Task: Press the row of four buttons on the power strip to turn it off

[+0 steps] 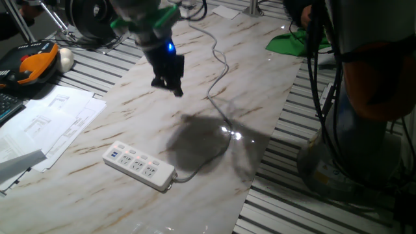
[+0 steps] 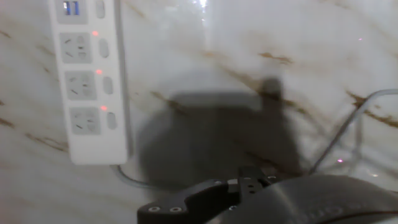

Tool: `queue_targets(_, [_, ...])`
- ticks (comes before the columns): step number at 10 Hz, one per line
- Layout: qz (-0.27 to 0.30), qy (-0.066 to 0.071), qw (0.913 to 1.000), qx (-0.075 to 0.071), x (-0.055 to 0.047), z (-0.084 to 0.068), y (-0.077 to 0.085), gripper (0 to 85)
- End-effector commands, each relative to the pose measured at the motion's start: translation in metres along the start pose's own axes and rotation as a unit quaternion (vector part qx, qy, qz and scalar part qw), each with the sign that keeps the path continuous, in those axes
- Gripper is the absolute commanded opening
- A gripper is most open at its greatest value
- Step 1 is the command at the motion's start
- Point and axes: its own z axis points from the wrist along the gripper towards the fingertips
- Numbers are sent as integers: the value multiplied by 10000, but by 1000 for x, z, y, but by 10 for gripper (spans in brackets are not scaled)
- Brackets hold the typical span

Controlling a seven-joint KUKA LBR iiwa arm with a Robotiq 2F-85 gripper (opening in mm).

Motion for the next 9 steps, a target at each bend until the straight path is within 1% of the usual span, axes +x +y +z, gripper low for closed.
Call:
queue_targets(1, [75, -35, 10000, -24, -2, 0, 22, 0])
queue_targets(2, [111, -97, 9999, -5, -5, 2, 31, 0])
queue_targets(3, [130, -142, 9998, -23, -9, 7, 36, 0])
queue_targets(4, [120, -185, 9997, -71, -12, 15, 38, 0])
queue_targets(5, [113, -231, 9996, -74, -13, 23, 40, 0])
queue_targets(6, [145, -323, 9993, -73, -14, 37, 44, 0])
queue_targets(8, [184, -371, 9990, -153, -15, 54, 48, 0])
queue_targets(9, [195, -411, 9989, -141, -14, 58, 49, 0])
